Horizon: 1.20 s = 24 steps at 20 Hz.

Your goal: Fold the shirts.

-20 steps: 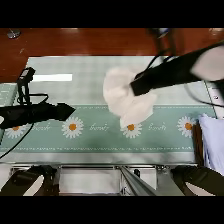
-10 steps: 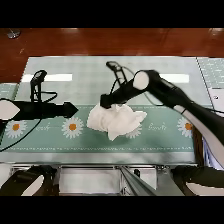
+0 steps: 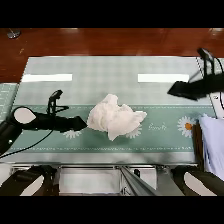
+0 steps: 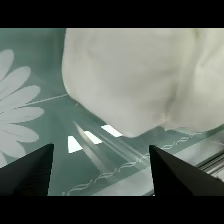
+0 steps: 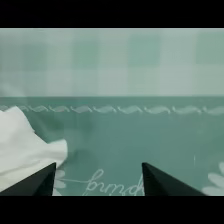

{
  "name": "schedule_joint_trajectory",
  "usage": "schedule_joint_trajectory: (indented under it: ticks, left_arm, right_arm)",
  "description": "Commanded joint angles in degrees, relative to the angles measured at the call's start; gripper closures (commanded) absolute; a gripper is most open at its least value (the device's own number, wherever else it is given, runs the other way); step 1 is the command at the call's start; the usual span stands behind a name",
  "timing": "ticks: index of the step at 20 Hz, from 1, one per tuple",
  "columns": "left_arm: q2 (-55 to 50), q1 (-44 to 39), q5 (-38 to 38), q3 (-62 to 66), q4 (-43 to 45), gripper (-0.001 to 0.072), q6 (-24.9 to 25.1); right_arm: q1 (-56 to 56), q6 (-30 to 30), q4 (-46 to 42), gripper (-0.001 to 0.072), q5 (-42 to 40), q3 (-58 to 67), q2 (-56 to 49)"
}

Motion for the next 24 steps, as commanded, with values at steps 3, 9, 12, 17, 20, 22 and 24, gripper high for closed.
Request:
schedule_joint_trajectory:
  ticks: [3,9,12,17,20,22,24]
  left_arm:
    - [-6.3,-3.0,11.4,-4.6,-19.7,0.001,12.0]
    - [-8.7,-0.7,6.9,1.0,-19.1,0.069,16.9]
    - [-8.7,0.6,5.4,2.6,-18.9,0.069,16.9]
    - [-8.7,0.7,5.4,2.8,-18.9,0.0689,16.9]
    - [-8.7,2.7,3.4,6.1,-18.9,0.0689,16.9]
    - [-8.4,5.7,-0.2,12.3,-18.9,0.0689,16.9]
    - [-8.0,8.8,-3.0,21.5,-18.9,0.069,16.8]
  right_arm:
    - [-2.1,-1.9,11.0,0.0096,-9.0,-22.6,5.7]
    - [9.3,-2.3,19.3,0.0096,-18.8,-22.9,-3.1]
    - [11.4,-6.0,25.9,0.0096,-20.9,-21.4,-9.3]
    - [17.8,-8.7,30.9,0.02,-16.6,-13.9,-18.8]
    - [19.3,-10.8,29.7,0.0688,-13.0,-8.3,-19.4]
    - [18.7,-9.9,24.8,0.0689,-8.5,0.5,-18.9]
    - [18.2,-6.2,18.1,0.0689,-5.5,12.5,-17.7]
